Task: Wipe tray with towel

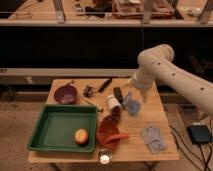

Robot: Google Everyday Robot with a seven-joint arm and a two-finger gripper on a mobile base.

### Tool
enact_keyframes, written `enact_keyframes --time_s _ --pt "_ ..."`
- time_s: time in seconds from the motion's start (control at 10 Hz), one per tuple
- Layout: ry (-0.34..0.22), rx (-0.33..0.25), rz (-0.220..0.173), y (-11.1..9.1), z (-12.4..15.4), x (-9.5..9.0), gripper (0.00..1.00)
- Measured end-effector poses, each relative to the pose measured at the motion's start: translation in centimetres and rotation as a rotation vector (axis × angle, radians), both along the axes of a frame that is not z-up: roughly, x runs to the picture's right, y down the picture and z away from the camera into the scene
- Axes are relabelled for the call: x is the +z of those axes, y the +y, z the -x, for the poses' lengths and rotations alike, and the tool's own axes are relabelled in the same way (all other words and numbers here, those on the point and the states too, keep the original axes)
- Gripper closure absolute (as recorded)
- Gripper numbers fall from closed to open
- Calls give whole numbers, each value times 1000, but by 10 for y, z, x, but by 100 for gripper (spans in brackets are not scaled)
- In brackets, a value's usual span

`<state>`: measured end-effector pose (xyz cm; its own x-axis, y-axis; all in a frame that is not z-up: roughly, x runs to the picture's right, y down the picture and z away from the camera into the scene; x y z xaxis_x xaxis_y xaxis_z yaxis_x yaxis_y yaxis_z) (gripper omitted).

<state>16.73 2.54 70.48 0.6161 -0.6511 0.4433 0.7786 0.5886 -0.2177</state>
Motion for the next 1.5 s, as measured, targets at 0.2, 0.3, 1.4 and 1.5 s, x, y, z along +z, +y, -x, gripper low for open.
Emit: enact_keyframes --time_s 0.2,0.3,1.4,1.5 --pt "87 38 16 26 -28 -34 27" --pt "137 65 16 35 -46 -52 27" --pt "234 154 57 74 -66 -102 27" --pt "219 152 84 85 -60 -98 27"
